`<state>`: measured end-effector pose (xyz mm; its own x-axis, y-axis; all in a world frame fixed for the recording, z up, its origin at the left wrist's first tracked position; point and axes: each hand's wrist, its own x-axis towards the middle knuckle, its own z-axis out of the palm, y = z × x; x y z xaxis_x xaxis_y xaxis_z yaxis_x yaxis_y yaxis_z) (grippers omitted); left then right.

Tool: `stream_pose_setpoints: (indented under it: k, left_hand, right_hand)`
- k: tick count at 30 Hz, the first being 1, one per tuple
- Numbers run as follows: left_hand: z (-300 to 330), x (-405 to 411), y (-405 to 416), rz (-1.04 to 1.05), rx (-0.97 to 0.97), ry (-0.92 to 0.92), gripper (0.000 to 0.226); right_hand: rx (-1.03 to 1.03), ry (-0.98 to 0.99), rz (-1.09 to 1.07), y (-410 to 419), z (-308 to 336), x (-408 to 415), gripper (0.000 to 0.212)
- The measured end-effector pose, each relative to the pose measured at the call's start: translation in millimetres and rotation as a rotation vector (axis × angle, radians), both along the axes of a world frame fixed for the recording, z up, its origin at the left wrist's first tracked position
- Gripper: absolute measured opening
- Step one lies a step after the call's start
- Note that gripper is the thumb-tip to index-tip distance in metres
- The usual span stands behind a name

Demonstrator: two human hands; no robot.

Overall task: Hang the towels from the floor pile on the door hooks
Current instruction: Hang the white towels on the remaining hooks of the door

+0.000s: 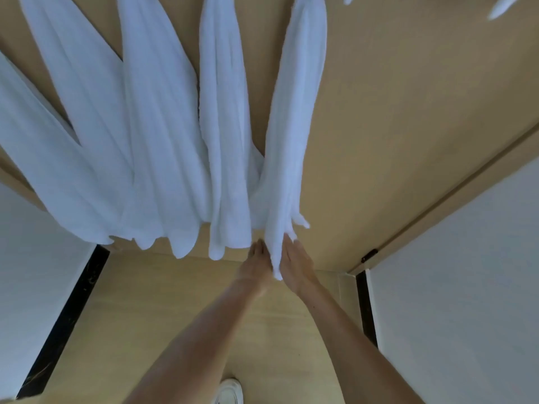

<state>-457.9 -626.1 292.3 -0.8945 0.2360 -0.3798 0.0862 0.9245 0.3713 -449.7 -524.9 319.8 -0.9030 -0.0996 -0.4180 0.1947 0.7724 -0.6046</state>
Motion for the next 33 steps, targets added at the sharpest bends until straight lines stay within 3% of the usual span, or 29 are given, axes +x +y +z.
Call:
stream_pose_setpoints:
  k: [2,6,11,17,21,25,30,33]
  left_hand:
    - [-7,30,-6,-0.057,-0.199,-0.191,0.063]
    - [29,68,-9,0.049,-0.296,-0.128,0.061]
    - [118,71,-12,0.045,-0.311,0.125,0.040]
    - [173,39,-10,0.053,-0.158,0.576,0.074]
    - [178,0,-3,-0.096,-0.186,0.718,0.071]
    - [147,-13,-2,-0.131,-0.302,0.561,0.080]
    - [124,31,-2,-0.223,-0.489,0.074,0.059]
    - [133,66,2,-0.222,-0.513,-0.018,0.060]
  right_hand:
    - [0.144,-0.143,0.062,8,-18,25,0.049]
    - [0.227,-0.164,-0.008,24,-3,66,0.045]
    - [0.264,0.098,-0.036,25,79,67,0.052]
    - [0.265,0.491,-0.120,14,142,32,0.061]
    - [0.288,0.537,-0.114,11,150,-10,0.063]
    - [0.288,0.381,-0.001,6,126,-24,0.062]
    - [0.342,0.021,0.178,9,91,23,0.061]
    - [0.383,-0.061,0.230,16,97,61,0.062]
